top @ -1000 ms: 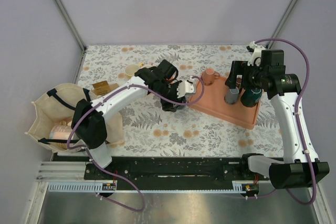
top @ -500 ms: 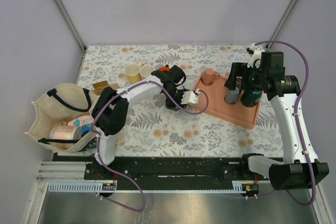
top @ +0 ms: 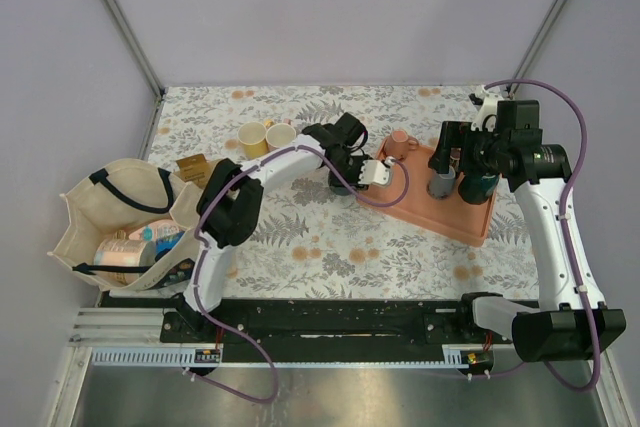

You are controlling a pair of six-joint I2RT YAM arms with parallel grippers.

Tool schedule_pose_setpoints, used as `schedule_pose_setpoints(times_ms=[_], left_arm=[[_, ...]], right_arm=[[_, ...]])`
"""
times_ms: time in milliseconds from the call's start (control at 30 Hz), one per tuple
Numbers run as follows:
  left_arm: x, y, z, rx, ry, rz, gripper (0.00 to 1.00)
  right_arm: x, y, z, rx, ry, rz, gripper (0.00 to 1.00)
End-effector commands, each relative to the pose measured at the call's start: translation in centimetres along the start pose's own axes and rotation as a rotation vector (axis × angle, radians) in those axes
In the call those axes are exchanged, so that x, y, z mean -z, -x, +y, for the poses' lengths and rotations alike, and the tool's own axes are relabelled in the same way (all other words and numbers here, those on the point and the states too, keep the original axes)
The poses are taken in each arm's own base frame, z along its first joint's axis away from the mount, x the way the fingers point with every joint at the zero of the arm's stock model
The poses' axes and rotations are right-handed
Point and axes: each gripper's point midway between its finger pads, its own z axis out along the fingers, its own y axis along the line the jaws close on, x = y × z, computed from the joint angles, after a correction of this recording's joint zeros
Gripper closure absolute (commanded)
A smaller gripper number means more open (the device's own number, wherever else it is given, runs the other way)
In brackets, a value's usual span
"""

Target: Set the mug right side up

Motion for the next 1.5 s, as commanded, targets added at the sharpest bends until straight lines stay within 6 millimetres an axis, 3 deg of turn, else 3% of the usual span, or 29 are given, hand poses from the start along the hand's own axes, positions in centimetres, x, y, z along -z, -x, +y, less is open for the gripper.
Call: schedule_pose_setpoints(times_ms=[0,267,500,700,900,1033,1067,1200,1367,1467], left_arm=[[0.3,0.6,3.8,-0.051,0.081,-0.020,0.60],[0.1,-0.1,7.7,-0.081,0.155,-0.002,0.60],[-0.4,-0.6,9.1,-0.064,0.183,0.020,0.61],[2.9,3.1,8.9,-0.075,0.257,-0.082,0.42],[9.2,8.0,7.2,-0.069,0.357,-0.183,0.37],[13.8,10.2,5.3,-0.011,0.404,-0.247,0.36],[15.2,10.6,4.5,0.004,0.415,-0.267,0.35],[17.4,9.6,1.5,0.089,0.420,-0.277,0.33],[18.2,8.0,-2.2,0.182,0.404,-0.345,0.32],[18.9,8.4,-2.8,0.410,0.346,-0.469,0.33]], right_arm=[[0.0,0.2,-0.7,0.019,-0.021,-0.013,0.00],[-0.7,-0.2,-1.1,0.014,-0.025,0.015,0.00],[-0.9,0.0,-1.2,0.025,-0.027,0.020,0.01],[-0.9,-0.2,-1.6,0.056,-0.036,0.032,0.01],[-0.5,1.8,-3.1,0.068,-0.129,-0.027,0.00],[-0.5,2.2,-4.8,0.085,-0.220,-0.037,0.00],[-0.1,2.2,-6.2,0.070,-0.266,-0.038,0.01],[0.6,2.0,-8.7,0.083,-0.386,-0.006,0.01],[1.1,2.1,-11.8,0.148,-0.517,0.051,0.00],[0.4,1.9,-12.6,0.170,-0.491,0.097,0.01]])
